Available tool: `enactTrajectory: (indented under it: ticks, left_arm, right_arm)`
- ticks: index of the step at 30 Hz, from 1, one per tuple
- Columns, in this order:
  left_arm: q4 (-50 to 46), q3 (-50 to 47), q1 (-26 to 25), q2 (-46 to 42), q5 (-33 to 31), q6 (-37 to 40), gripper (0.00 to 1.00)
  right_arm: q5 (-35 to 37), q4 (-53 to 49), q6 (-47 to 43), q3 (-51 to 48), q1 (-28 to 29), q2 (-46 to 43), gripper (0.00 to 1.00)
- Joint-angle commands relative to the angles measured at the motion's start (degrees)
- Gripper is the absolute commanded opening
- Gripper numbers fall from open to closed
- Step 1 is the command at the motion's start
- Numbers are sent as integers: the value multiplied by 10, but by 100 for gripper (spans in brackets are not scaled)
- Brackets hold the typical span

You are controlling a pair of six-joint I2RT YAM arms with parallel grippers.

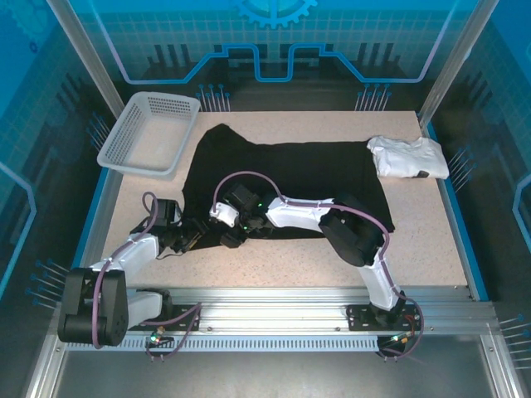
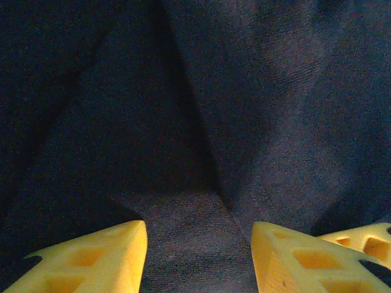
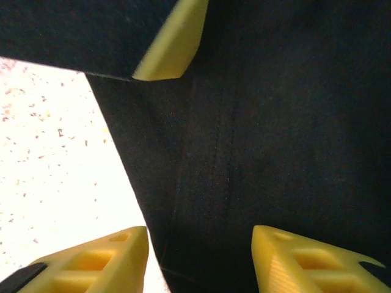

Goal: Fold the inside-out t-shirt

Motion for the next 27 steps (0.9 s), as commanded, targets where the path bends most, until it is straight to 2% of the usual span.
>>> enactTrajectory:
  ticks: [1, 6, 13, 21, 27]
  left_arm:
    - [7, -7, 7, 7, 14, -3, 49]
    - [6, -10, 9, 6, 11, 1, 49]
    - [7, -14, 11, 7, 5, 5, 49]
    - [7, -16, 11, -5, 6, 3, 51]
    - [8, -11, 11, -11, 9, 6, 58]
  right_arm:
    - [6, -12, -10, 26, 3, 17, 41]
    - [-2, -5, 5, 31, -4, 14, 18]
    - [-40, 7, 46, 36, -31, 4, 0]
    - [-53, 24, 129, 64, -70, 5, 0]
    - [3, -12, 219, 158, -125, 56, 0]
